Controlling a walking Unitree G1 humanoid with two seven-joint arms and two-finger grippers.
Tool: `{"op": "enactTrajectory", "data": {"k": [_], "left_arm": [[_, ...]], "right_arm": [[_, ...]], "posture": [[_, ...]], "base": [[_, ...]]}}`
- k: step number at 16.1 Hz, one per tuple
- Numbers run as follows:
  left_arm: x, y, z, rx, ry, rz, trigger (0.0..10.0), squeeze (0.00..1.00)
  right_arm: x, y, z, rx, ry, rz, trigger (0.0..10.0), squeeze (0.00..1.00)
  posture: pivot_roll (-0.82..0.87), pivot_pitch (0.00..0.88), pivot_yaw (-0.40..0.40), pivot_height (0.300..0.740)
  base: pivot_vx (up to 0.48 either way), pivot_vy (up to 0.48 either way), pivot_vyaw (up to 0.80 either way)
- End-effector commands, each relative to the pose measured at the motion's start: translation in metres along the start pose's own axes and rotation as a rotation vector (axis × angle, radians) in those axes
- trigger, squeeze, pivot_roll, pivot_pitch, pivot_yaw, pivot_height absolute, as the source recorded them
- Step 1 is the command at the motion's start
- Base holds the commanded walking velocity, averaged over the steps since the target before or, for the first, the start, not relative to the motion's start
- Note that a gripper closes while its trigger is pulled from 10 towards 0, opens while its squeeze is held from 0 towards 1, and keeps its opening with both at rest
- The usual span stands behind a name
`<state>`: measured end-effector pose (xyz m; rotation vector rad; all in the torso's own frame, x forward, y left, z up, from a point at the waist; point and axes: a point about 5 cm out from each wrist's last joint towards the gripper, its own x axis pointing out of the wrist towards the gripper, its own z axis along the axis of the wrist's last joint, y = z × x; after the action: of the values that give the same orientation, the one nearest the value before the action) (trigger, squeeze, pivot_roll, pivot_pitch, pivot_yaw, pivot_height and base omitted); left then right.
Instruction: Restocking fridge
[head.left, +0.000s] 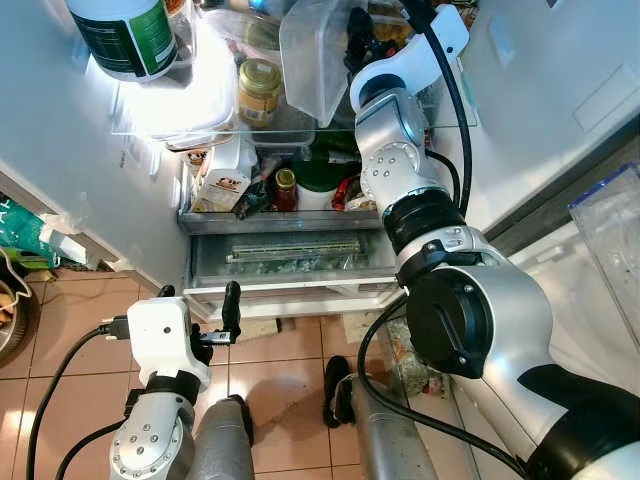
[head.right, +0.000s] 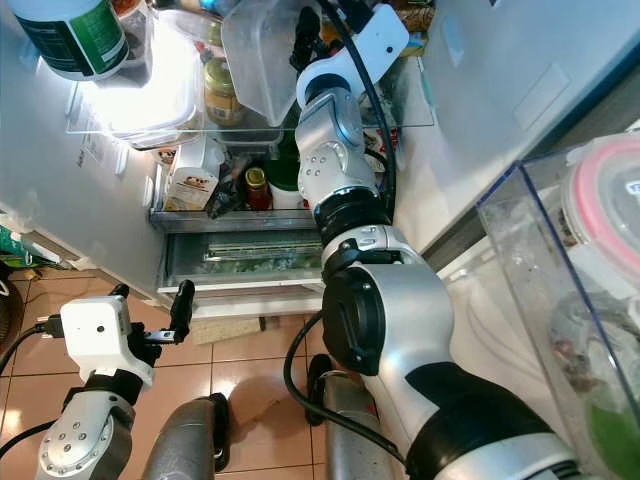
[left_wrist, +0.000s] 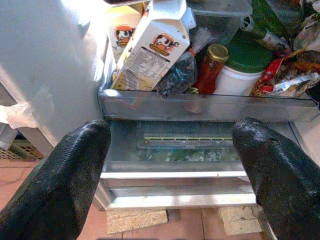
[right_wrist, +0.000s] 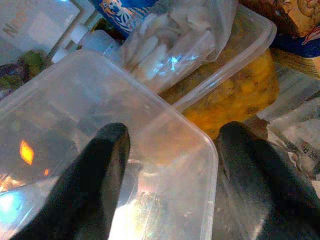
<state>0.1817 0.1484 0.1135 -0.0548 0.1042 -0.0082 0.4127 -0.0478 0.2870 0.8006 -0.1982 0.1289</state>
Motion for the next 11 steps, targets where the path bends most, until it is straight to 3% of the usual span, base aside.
{"op": "enactTrajectory", "data": {"k": [1,2,3,5,6,8,9,10,11], "left_arm": [[-0.004,0.000,-0.002,0.002,0.018,0.002,10.0,0.00],[-0.004,-0.001,-0.002,0.001,0.019,0.004,10.0,0.00],[0.004,0.003,-0.003,0.015,0.008,0.006,10.0,0.00],[0.005,0.003,-0.003,0.017,0.005,0.007,10.0,0.00],[0.005,0.003,-0.003,0.018,0.005,0.008,10.0,0.00],[0.005,0.003,-0.003,0.018,0.005,0.009,10.0,0.00],[0.005,0.003,-0.003,0.018,0.004,0.010,10.0,0.00],[0.006,0.003,-0.003,0.018,0.003,0.009,10.0,0.00],[0.006,0.003,-0.003,0.018,0.002,0.009,10.0,0.00]], "right_arm": [[0.000,0.009,-0.005,-0.012,0.019,0.026,10.0,1.00],[0.000,0.009,-0.005,-0.014,0.020,0.027,10.0,1.00],[0.003,-0.009,0.012,-0.073,-0.043,0.002,10.0,1.00],[0.003,-0.011,0.015,-0.072,-0.055,0.001,10.0,1.00],[0.003,-0.011,0.015,-0.072,-0.056,-0.001,0.0,1.00],[0.003,-0.012,0.015,-0.079,-0.055,-0.010,0.0,1.00],[0.003,-0.012,0.015,-0.082,-0.054,-0.012,0.8,0.94],[0.003,-0.013,0.015,-0.084,-0.054,-0.015,3.6,0.83],[0.003,-0.012,0.015,-0.086,-0.054,-0.016,4.5,0.73]], "posture": [[0.21,0.347,-0.061,0.740],[0.21,0.346,-0.063,0.740],[0.20,0.318,-0.051,0.740],[0.20,0.318,-0.053,0.740],[0.20,0.317,-0.053,0.740],[0.20,0.318,-0.053,0.740],[0.20,0.317,-0.053,0.740],[0.20,0.316,-0.053,0.740],[0.20,0.314,-0.053,0.740]], "base": [[0.000,0.000,0.00],[0.000,0.000,0.00],[0.000,0.000,0.00],[0.000,0.000,0.00],[0.000,0.000,0.00],[0.000,0.000,0.00],[0.000,0.000,0.00],[0.000,0.000,0.00],[0.000,0.000,0.00]]}}
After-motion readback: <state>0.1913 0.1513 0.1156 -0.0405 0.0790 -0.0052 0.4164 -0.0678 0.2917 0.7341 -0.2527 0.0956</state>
